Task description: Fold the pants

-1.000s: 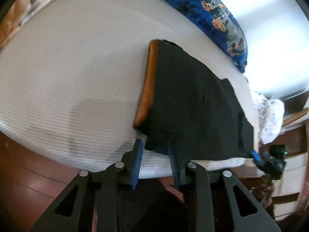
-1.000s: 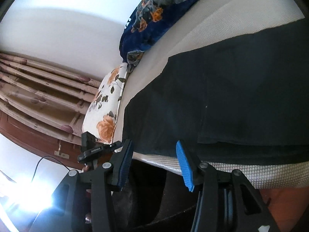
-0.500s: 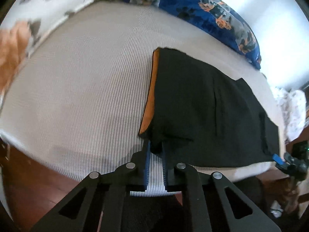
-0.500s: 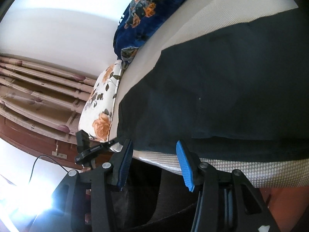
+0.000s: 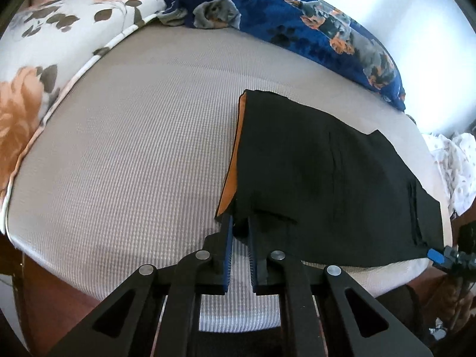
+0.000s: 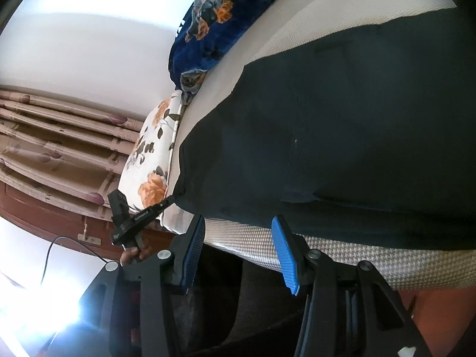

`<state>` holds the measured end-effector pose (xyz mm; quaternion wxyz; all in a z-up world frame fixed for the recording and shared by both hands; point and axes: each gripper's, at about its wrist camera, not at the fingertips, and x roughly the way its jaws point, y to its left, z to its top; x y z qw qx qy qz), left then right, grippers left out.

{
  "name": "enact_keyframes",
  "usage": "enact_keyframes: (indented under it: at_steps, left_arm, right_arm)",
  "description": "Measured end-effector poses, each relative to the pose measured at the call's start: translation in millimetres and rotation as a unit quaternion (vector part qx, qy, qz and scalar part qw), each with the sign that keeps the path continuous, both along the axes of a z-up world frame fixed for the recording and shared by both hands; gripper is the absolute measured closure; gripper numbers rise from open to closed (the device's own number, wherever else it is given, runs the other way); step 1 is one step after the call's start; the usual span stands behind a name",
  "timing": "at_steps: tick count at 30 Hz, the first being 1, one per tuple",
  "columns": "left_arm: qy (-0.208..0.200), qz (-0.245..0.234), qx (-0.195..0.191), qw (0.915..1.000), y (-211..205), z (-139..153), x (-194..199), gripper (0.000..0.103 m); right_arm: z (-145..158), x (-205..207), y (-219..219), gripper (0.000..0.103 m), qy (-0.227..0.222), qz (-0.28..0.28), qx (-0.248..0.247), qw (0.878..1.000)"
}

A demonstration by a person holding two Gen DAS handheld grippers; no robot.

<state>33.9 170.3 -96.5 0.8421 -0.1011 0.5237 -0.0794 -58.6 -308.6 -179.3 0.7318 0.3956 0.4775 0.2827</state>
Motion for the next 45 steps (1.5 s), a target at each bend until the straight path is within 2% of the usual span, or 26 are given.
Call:
enact_keyframes:
  at_steps: [4,5,7,10,13,17,19,21,22,24,25,27,28,29,31,33,36,38,40,42,43,45]
  left_arm:
    - [-0.028,0.009,0.008,0.9995,-0.5,9.7,8.9,0.095]
    - [-0.032,0.01,0.022,0.9992,-1.6,7.7,11.1,0.101]
    - [-0.021,0.012,0.041,0.9989,1.4,-5.5,15.2,0.101]
    - [-0.007,0.013,0.027,0.9995,8.4,-21.8,15.8,0.101]
    - [-0.005,0.013,0.001,0.9999,16.6,-20.2,15.3,0.099]
    - [0.021,0.01,-0.063,0.9977,30.8,-17.0,28.3,0.094]
    - [0.04,-0.017,-0.101,0.994,34.2,-20.0,40.6,0.094]
    - [0.054,-0.034,-0.116,0.9912,37.3,-24.7,51.2,0.094]
    - [0.072,-0.054,-0.146,0.9852,38.6,-31.1,61.2,0.094]
    - [0.097,-0.084,-0.178,0.9756,39.0,-40.4,74.3,0.086]
    - [0.111,-0.098,-0.205,0.9676,42.3,-45.0,84.0,0.083]
    - [0.12,-0.089,-0.242,0.9587,53.5,-48.2,95.7,0.082]
    - [0.118,-0.069,-0.26,0.956,64.9,-48.6,100.8,0.074]
    - [0.115,-0.057,-0.273,0.9533,73.7,-49.0,103.3,0.06]
    - [0.118,-0.054,-0.285,0.9496,81.4,-50.7,104.5,0.053]
    - [0.124,-0.065,-0.284,0.9486,77.9,-52.9,105.0,0.053]
    - [0.135,-0.09,-0.299,0.9403,63.5,-55.0,108.7,0.053]
    - [0.14,-0.119,-0.286,0.9404,47.9,-55.2,111.7,0.053]
    - [0.129,-0.132,-0.284,0.941,50.0,-53.9,113.9,0.052]
    - [0.133,-0.107,-0.321,0.9315,67.0,-62.5,114.7,0.052]
    - [0.131,-0.083,-0.354,0.9222,83.6,-68.3,112.1,0.052]
    - [0.118,-0.062,-0.383,0.9141,97.4,-72.1,109.1,0.052]
  right_arm:
    - [0.8,0.4,2.6,0.058,-0.004,0.005,-0.005,1.0]
    - [0.2,0.5,2.2,0.058,-0.004,0.004,-0.005,1.0]
    - [-2.4,0.9,1.4,0.058,0.0,0.002,-0.002,1.0]
    - [-6.3,1.6,2.2,0.058,0.006,0.004,-0.001,1.0]
    - [-7.4,3.0,4.5,0.057,0.004,0.009,-0.001,1.0]
    - [-11.3,5.3,3.9,0.054,0.008,0.01,0.002,1.0]
    - [-13.8,5.8,3.6,0.054,0.011,0.01,0.002,1.0]
    - [-16.0,5.8,3.0,0.054,0.013,0.01,0.001,1.0]
    - [-17.0,5.3,2.6,0.053,0.014,0.01,0.001,1.0]
    - [-19.0,4.9,2.1,0.053,0.015,0.009,0.0,1.0]
    - [-20.3,4.3,1.1,0.053,0.016,0.009,0.001,1.0]
    - [-22.2,4.3,0.5,0.053,0.018,0.009,0.001,1.0]
    - [-22.4,4.2,0.3,0.052,0.019,0.009,0.0,1.0]
    - [-22.3,4.0,-0.1,0.052,0.018,0.008,-0.002,1.0]
    - [-21.8,3.7,-1.9,0.05,0.014,0.005,-0.005,1.0]
    - [-24.5,3.5,-3.8,0.046,0.015,0.002,-0.001,1.0]
    - [-30.2,4.5,-3.3,0.046,0.021,0.002,0.001,1.0]
    - [-32.1,3.9,-2.3,0.046,0.023,0.003,0.0,1.0]
    - [-32.0,3.8,-2.1,0.046,0.024,0.003,-0.002,1.0]
    - [-30.7,3.0,-3.5,0.046,0.025,0.0,0.0,1.0]
    - [-30.2,2.7,-4.2,0.046,0.024,-0.001,0.0,1.0]
    - [-30.9,4.0,-3.4,0.045,0.024,0.0,-0.001,1.0]
